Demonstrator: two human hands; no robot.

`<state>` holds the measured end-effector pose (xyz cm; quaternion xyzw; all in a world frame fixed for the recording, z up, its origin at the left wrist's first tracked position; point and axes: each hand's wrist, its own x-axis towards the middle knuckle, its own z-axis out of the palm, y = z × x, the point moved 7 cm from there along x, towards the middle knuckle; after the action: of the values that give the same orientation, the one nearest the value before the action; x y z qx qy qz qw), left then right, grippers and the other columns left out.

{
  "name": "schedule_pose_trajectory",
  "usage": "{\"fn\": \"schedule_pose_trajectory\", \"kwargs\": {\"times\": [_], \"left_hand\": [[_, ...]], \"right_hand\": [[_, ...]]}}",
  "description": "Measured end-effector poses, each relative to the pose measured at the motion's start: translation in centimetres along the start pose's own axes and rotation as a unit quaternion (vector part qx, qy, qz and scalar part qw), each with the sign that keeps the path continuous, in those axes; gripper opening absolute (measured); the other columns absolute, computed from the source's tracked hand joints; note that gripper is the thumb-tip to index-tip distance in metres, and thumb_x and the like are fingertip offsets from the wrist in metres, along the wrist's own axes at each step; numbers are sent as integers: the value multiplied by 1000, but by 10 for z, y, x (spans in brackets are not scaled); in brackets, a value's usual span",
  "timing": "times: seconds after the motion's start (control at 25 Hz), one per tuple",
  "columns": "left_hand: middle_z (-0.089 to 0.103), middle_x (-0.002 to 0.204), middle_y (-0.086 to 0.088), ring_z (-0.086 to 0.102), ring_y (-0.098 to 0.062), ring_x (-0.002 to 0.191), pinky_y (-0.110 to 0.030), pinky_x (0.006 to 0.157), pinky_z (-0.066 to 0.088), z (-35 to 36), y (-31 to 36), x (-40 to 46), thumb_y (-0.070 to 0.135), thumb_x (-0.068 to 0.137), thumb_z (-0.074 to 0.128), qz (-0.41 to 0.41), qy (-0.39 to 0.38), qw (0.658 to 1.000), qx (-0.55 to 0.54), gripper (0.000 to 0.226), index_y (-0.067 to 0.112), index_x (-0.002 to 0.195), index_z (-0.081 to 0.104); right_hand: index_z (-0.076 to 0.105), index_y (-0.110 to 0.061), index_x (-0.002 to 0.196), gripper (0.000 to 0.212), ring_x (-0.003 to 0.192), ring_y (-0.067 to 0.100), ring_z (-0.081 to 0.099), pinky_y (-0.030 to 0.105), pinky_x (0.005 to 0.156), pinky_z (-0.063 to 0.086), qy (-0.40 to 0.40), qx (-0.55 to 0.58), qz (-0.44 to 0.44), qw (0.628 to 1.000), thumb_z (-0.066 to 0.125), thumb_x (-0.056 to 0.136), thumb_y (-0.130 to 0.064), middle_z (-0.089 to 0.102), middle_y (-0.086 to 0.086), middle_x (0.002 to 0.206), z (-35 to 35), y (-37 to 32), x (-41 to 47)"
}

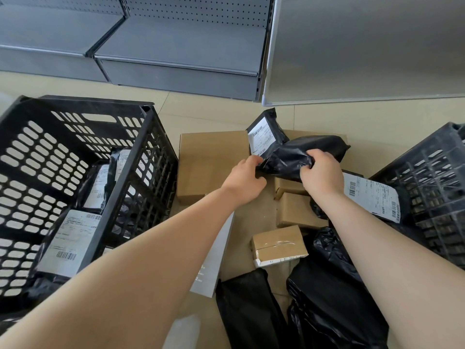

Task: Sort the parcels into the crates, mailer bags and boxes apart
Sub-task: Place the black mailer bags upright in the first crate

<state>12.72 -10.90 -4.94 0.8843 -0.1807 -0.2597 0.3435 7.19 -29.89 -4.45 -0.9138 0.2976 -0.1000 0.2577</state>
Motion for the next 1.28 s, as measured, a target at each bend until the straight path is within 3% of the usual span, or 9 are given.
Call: {"fn": "schedule_pose_trajectory", "kwargs": {"times": [0.16,0.24,0.32,0.44,0.6,0.8,0.96,1.12,1.28], "left_hand": [[45,142,0,48,-17,120,-26,89,38,-3,2,-2,27,94,52,-33,-10,998,-44,58,21,149,32],[49,123,5,51,-11,94,-24,82,37,-5,1,-5,32,98,48,-80,-6,989,-126,55,22,150,32],[48,118,9,51,-7,83,-23,82,36,-4,-6,-8,37,100,45,-117,-10,976,-182,53,24,150,32],[48,140,5,50,-16,103,-25,90,35,-1,-17,-10,43,99,45,-143,-25,967,-210,56,27,151,31],[45,146,5,47,-20,117,-35,110,37,-2,-27,-2,49,96,48,-152,-14,956,-250,58,33,150,33],[46,142,10,45,-16,124,-42,111,39,-3,-30,2,55,92,51,-148,7,944,-296,63,35,149,32],[42,145,7,46,-19,127,-44,106,43,-3,-31,2,61,91,48,-168,4,925,-341,65,38,149,31],[43,148,11,41,-18,135,-47,114,27,-2,-31,4,72,85,47,-160,-16,928,-337,66,43,144,37],[40,150,11,37,-20,138,-45,116,27,1,-29,8,76,84,43,-155,-27,921,-356,74,36,147,39]], "right_hand": [[68,-10,126,32,110,28,59,32,86,50,-1,37,-44,998,58,96,-11,57,12,126,7,-22,0],[73,-10,120,28,116,28,55,27,89,46,0,99,4,995,60,95,-9,55,12,129,16,-23,1],[75,-13,118,28,121,31,54,27,86,44,5,146,99,984,60,95,-11,57,11,131,23,-18,0],[74,-14,120,31,118,28,59,24,81,41,-11,186,147,972,58,94,-10,65,9,129,27,-21,-6],[73,-9,120,31,111,26,62,22,79,40,6,232,176,957,56,95,-8,70,8,121,17,-29,-11],[73,-12,105,24,72,14,57,22,54,37,59,261,194,944,51,94,-11,67,1,91,2,-35,-10],[66,-16,87,18,67,14,54,26,60,41,99,272,143,947,49,90,-11,62,-3,78,-12,-40,-6],[66,-16,88,17,87,19,60,33,74,52,102,275,53,955,51,88,-9,66,0,93,-16,-47,-8],[73,-10,86,23,100,26,62,40,87,52,68,147,-193,968,51,81,-8,67,0,101,-15,-74,-16]]}}
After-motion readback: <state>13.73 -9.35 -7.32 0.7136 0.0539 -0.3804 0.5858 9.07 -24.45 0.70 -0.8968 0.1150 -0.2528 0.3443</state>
